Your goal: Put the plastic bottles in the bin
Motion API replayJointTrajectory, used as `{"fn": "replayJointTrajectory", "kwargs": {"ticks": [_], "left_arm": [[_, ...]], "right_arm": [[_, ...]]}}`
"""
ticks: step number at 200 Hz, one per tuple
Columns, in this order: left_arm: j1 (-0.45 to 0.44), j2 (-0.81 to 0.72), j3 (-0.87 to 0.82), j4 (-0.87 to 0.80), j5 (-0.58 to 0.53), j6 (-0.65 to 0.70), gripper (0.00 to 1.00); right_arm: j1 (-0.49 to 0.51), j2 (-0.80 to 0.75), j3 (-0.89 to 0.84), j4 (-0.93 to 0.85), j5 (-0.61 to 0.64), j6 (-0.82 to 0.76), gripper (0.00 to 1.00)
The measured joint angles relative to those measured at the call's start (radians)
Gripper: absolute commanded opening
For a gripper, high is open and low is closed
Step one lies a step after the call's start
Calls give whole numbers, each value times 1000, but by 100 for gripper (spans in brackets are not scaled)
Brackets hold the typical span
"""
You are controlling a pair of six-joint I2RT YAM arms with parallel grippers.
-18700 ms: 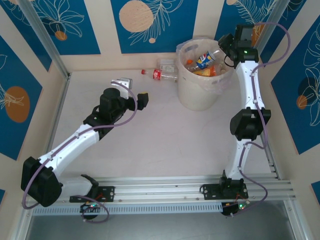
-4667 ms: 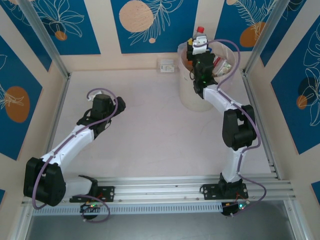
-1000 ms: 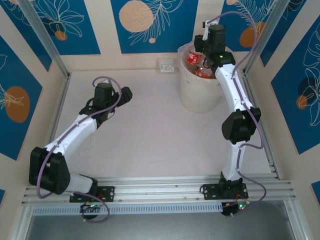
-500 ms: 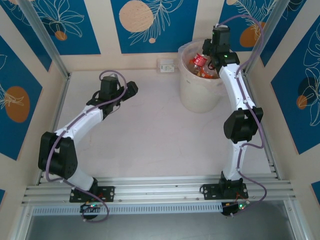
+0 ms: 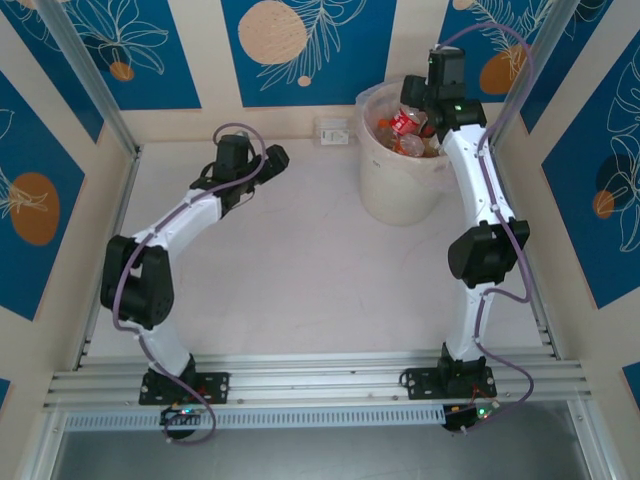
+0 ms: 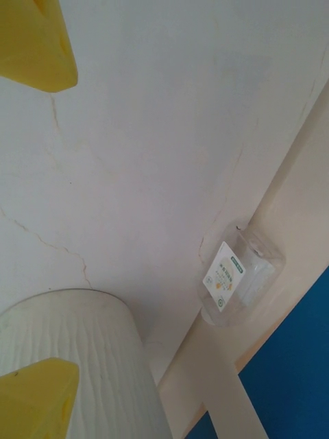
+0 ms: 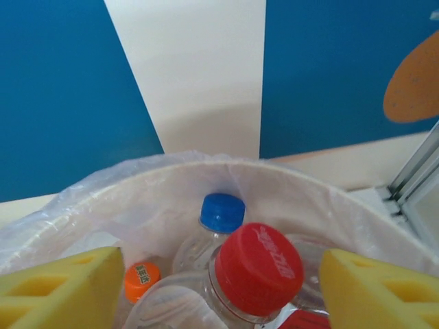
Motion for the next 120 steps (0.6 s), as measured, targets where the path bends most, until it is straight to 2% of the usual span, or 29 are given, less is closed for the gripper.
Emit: {"fn": "replayJointTrajectory", "kwargs": {"ticks": [24, 65, 86, 120], "left_arm": [[-2, 76, 89, -7, 3, -23, 100], [-3, 266, 312, -19, 20, -43, 100], [-5, 391, 451, -9, 58, -63, 100], [-11, 617, 724, -1, 85, -82, 100]], "right_arm": [[3, -28, 9, -31, 0, 2, 100], [8, -132, -11, -101, 0, 11, 99], [14, -256, -119, -101, -1, 24, 99], [21, -499, -413, -45, -1, 59, 99]]}}
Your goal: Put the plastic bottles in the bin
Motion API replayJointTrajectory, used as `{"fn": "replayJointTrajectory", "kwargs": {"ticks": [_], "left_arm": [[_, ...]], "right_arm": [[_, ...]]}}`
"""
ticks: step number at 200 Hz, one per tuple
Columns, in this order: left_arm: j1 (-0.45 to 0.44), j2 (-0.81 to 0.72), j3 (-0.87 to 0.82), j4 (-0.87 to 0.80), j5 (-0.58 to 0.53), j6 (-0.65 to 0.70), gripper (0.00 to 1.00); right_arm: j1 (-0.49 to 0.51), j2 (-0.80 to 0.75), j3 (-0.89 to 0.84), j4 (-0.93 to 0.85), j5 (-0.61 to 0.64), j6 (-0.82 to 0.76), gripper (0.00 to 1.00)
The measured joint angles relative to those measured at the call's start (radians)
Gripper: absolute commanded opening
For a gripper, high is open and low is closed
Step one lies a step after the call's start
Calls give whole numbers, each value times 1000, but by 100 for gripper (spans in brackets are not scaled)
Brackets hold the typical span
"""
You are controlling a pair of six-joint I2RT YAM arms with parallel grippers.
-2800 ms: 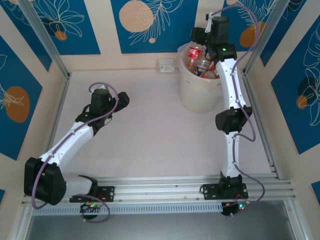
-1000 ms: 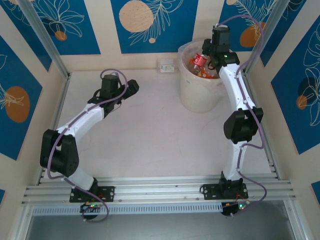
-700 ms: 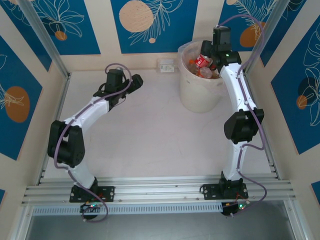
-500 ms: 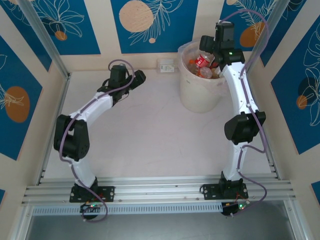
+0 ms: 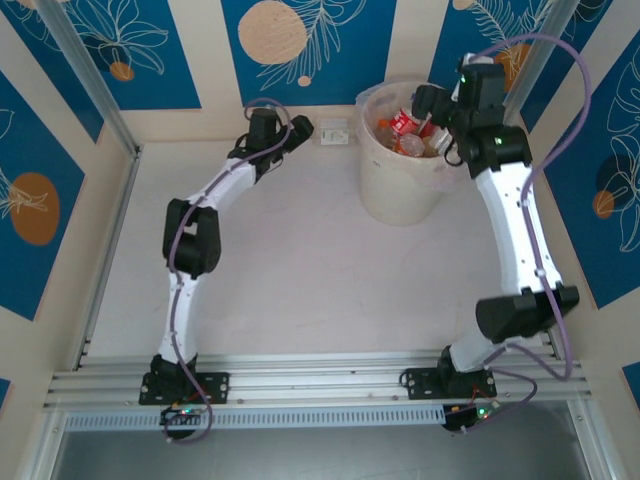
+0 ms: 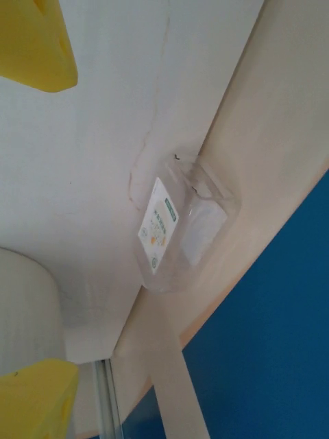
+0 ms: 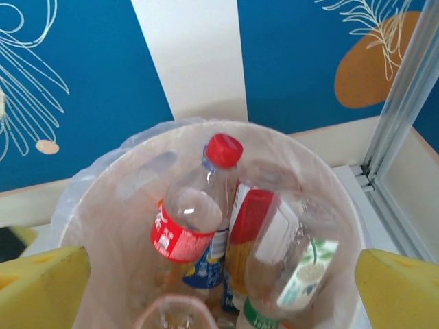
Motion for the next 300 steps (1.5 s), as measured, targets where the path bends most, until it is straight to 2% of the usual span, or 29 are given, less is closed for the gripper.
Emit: {"fn": "replayJointTrajectory", "kwargs": {"ticks": [55, 77, 113, 145, 189, 247, 300], "left_arm": [[-10, 318, 426, -10, -11, -16, 100], [-12, 401, 497, 14, -45, -17, 98], [-22, 463, 516, 8, -172, 32, 96], [-26, 506, 581, 24, -234, 54, 96], [-32, 533, 618, 100, -272, 53, 96], [-69, 578, 644, 117, -336, 53, 91], [-79, 578, 645, 78, -339, 84, 84]], "right_arm": [[0, -257, -390, 89, -10, 76, 99], [0, -341, -496, 110, -10, 109, 99], [0, -472, -611, 135, -10, 152, 99], [2, -558, -661, 142, -10, 167, 99], [5, -591, -682, 142, -10, 174, 99], [24, -583, -702, 141, -19, 177, 99], [105, -521, -698, 133, -18, 161, 99]]}}
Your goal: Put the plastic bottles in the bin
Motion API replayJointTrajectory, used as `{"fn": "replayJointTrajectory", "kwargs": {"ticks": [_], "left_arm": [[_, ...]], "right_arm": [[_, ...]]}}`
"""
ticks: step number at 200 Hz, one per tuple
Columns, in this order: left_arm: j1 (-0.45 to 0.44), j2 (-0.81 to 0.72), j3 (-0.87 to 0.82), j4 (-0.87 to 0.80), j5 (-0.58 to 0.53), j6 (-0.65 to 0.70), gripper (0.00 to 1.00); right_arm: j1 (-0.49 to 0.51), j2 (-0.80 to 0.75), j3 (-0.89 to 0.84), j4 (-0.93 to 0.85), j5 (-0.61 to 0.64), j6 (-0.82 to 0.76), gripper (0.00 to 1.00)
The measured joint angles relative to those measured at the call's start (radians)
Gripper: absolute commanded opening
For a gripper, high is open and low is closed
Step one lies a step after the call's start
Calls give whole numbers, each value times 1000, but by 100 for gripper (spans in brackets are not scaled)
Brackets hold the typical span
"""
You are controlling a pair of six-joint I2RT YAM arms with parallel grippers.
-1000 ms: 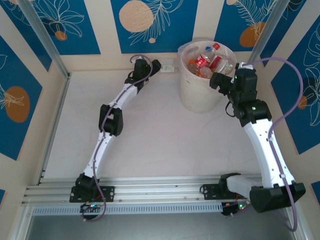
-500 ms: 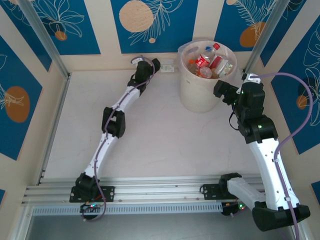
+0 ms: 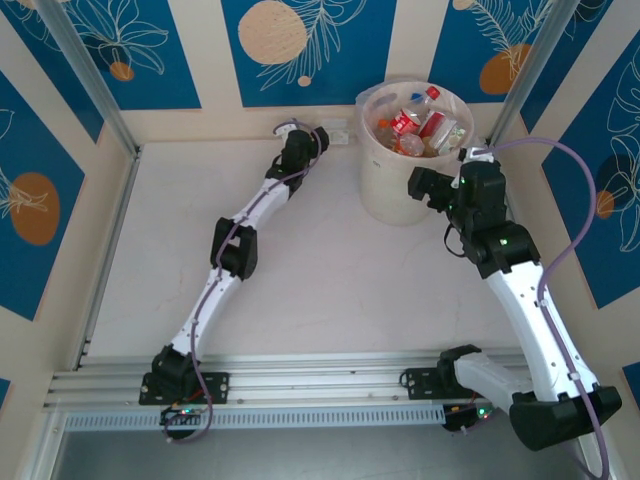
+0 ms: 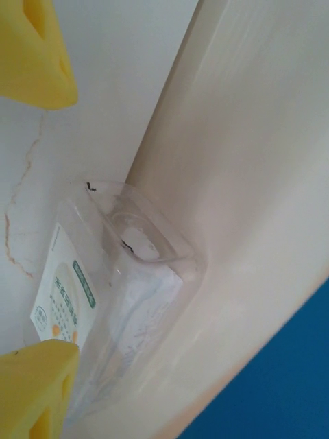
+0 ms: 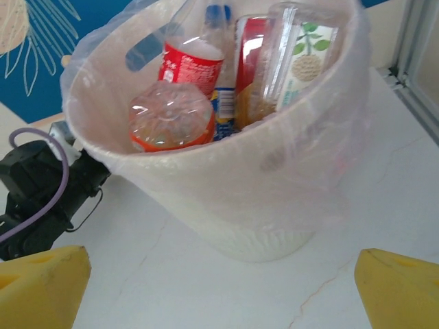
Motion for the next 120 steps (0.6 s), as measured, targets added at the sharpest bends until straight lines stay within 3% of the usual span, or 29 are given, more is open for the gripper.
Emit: {"fn": "replayJointTrajectory", "kwargs": {"ticks": [68, 87, 120], "left_arm": [[1, -37, -40, -178, 2, 69, 69], [3, -136, -162, -211, 0, 79, 70], [14, -412, -490, -177, -29, 77, 77]], "right_arm": [[149, 101, 103, -26, 29, -63, 99], [199, 163, 148, -25, 45, -92, 100], [283, 315, 275, -23, 70, -158, 91]]}}
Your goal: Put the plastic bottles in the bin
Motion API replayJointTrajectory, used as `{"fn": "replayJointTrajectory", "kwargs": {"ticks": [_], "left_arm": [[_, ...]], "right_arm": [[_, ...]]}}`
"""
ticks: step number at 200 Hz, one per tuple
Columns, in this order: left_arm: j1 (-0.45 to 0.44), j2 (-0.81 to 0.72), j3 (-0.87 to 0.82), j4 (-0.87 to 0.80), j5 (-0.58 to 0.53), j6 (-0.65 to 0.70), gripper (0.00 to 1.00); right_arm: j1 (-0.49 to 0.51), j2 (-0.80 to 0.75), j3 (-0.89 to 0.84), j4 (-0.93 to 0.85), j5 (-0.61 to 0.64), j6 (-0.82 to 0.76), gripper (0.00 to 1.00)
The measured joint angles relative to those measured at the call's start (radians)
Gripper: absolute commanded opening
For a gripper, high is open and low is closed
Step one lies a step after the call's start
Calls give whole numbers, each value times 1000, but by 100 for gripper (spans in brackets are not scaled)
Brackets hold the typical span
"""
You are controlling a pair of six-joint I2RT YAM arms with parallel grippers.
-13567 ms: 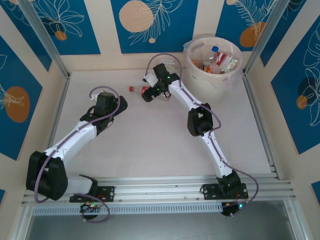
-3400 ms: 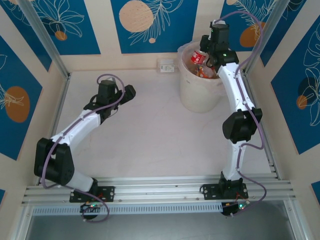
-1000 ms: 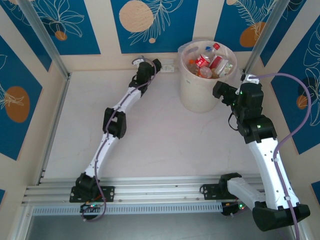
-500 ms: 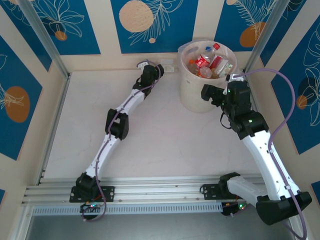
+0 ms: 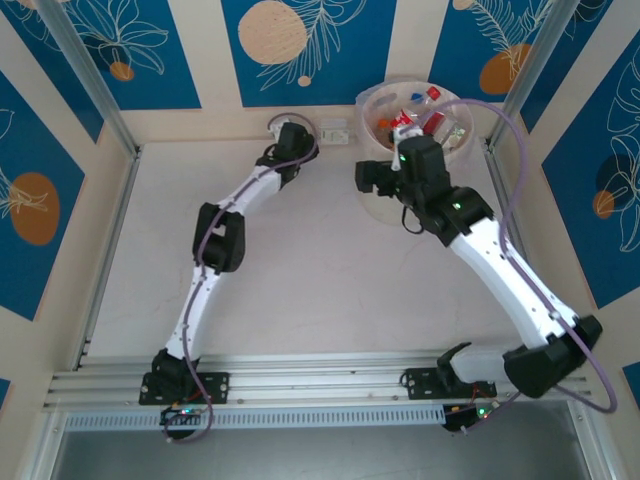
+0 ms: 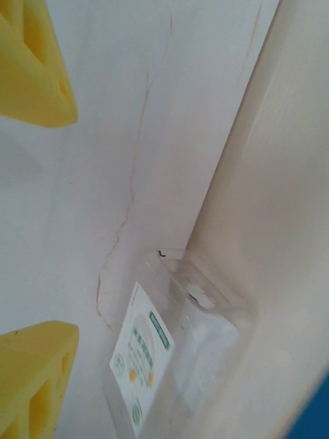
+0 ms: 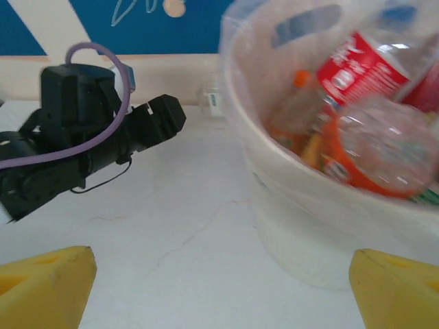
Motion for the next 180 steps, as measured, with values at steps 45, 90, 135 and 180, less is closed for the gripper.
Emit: {"fn": "replayJointTrajectory", "kwargs": {"ticks": [45, 90, 135, 180], "left_arm": [[69, -346, -451, 187, -64, -68, 81], [153, -484, -745, 266, -114, -97, 88], [171, -590, -892, 272, -123, -90, 100], [179, -705, -940, 270, -108, -68, 100]], "right_arm": [[66, 244, 216, 23, -2, -84, 78], [90, 562, 545, 25, -21, -138, 77], [94, 896, 899, -31, -44, -174, 77], [85, 1127, 1131, -57, -52, -193, 77]]}}
